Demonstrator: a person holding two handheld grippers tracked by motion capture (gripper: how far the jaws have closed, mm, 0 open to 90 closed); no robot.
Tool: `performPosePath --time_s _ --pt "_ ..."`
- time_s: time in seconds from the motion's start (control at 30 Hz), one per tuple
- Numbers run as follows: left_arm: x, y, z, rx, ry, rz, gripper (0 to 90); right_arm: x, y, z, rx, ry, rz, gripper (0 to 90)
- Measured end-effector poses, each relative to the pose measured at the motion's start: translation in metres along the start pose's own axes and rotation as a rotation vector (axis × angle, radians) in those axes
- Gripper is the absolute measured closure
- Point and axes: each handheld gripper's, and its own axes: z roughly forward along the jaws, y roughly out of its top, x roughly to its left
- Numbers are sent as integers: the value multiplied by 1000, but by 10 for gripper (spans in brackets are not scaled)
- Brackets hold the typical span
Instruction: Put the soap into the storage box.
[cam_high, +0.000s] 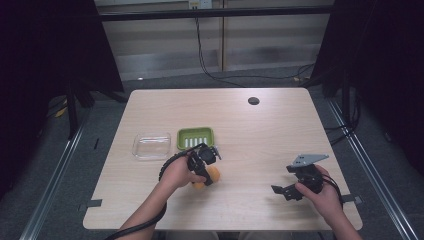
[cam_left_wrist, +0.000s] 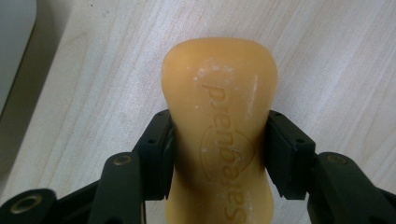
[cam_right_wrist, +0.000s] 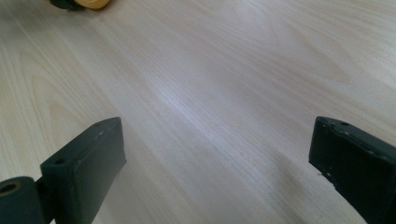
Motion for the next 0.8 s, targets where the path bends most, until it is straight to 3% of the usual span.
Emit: performPosePath --time_s 0.1,0.17,0.23,0.37,0.43,0.47,0.53,0.57,0.73,0.8 --pt "1 1 -2 26 -6 0 487 0 0 0 0 0 0 32" --pt "-1 1 -1 17 0 -47 491 0 0 0 1 -1 -1 32" --pt "-2 2 -1 32 -1 -69 493 0 0 0 1 0 -1 32" --pt "-1 2 -2 38 -9 -72 495 0 0 0 -4 2 1 32" --pt "-2 1 -2 26 1 -93 496 1 0 0 -4 3 1 32" --pt "-1 1 -2 27 7 -77 496 1 0 0 -4 3 0 32" --pt "-3 1 -3 34 -4 -88 497 1 0 0 -2 2 -2 32" --pt "-3 0 -3 15 -16 -104 497 1 0 0 -3 6 -2 32" --pt "-2 0 -6 35 -24 -95 497 2 1 0 1 -1 -2 32" --pt "-2 -1 -7 24 -34 -118 498 1 1 0 -3 1 -6 32"
